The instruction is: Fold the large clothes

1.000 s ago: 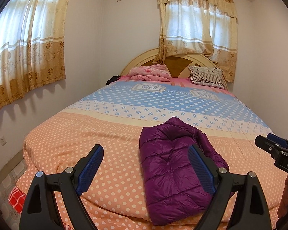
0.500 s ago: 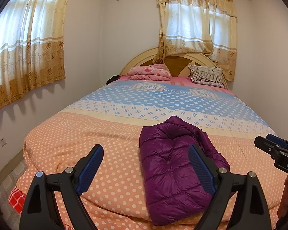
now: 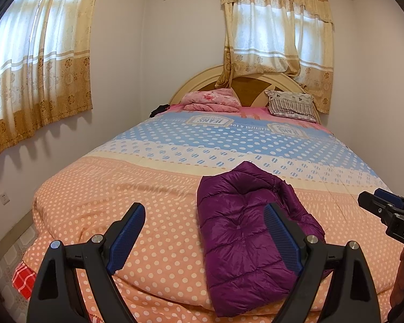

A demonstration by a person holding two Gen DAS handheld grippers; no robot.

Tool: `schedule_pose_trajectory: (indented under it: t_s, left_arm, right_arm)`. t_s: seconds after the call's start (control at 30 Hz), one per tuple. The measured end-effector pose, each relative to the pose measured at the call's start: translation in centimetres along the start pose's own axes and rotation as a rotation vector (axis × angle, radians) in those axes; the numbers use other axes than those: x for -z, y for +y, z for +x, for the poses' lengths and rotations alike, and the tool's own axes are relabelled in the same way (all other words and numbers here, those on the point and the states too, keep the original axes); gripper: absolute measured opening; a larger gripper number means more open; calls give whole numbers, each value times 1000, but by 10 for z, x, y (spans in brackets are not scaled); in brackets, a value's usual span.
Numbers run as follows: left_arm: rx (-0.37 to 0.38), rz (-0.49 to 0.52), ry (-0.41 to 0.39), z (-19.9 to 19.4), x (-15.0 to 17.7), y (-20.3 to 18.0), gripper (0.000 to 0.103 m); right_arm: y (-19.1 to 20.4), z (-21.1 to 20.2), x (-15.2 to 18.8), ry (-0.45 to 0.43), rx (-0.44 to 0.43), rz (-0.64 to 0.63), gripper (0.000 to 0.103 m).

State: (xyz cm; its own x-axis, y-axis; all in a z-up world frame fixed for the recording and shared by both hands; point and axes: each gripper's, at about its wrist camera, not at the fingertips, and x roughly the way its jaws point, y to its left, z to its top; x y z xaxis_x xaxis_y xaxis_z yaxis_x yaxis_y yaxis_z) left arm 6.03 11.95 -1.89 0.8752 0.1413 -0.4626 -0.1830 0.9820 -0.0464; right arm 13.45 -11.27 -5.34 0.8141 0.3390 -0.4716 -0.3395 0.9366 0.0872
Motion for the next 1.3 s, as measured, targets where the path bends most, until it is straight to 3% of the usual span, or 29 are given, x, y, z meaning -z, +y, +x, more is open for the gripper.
schedule_pose_trajectory:
  t_s: [0.9, 1.3]
  left_arm:
    - [7, -19, 38, 12, 1, 12, 90]
    - [-32, 24, 51, 17, 4, 7, 90]
  right_arm:
    - [2, 3, 0, 7, -6, 0, 73]
    - [3, 5, 6, 16, -10, 2, 73]
